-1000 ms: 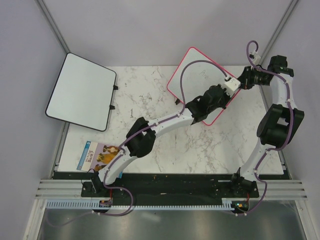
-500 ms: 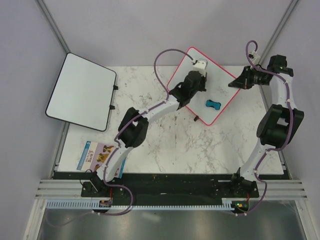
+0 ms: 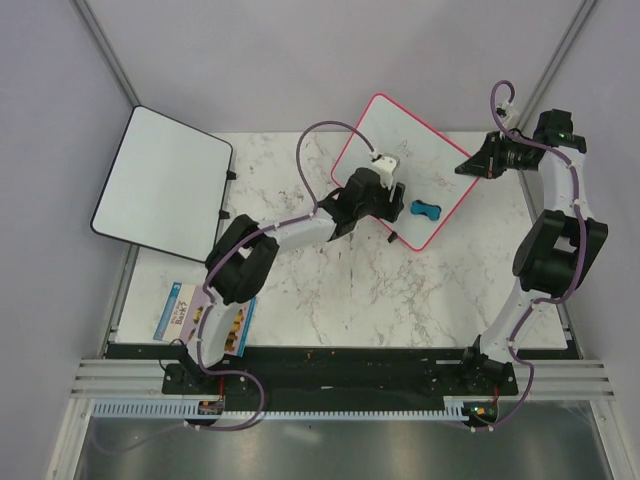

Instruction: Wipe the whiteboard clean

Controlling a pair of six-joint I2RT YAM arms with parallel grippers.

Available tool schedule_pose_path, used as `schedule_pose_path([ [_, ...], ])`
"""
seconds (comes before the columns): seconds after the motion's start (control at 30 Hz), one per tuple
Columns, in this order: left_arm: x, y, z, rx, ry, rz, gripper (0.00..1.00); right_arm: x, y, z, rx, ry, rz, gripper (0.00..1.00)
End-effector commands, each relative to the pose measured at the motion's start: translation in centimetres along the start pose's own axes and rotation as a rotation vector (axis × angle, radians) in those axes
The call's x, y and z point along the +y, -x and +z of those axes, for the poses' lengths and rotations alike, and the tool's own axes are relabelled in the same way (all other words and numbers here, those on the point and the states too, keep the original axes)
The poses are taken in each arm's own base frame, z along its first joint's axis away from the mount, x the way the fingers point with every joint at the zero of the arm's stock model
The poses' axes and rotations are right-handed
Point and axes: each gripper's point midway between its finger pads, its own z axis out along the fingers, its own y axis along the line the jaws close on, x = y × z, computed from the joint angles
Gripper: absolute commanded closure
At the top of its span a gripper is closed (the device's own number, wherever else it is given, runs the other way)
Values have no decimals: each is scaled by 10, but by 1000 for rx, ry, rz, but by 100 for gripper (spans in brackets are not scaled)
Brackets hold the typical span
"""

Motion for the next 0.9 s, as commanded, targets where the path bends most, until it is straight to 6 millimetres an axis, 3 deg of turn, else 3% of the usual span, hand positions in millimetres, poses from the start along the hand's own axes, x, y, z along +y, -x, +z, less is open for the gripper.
schedule_pose_path([
  [0.0, -47, 41, -46, -131, -195, 205, 16, -5, -98, 27, 350, -13, 1, 100],
  [0.13, -42, 36, -51, -189, -60, 500, 5, -5, -98, 27, 346, -9, 4, 100],
  [0.3, -40, 26, -45, -201, -25, 633, 1, -6, -99, 29, 345, -2, 10, 100],
  [0.5, -65, 30, -42, -324, -13, 864, 0, -6, -100, 30, 346, 0, 5, 100],
  [0.7, -93, 20, -40, -354, -149, 936, 0, -7, -102, 30, 348, 2, 14, 100],
  [0.87, -103, 19, -39, -352, -200, 957, 2, -7, -102, 31, 347, 5, 14, 100],
])
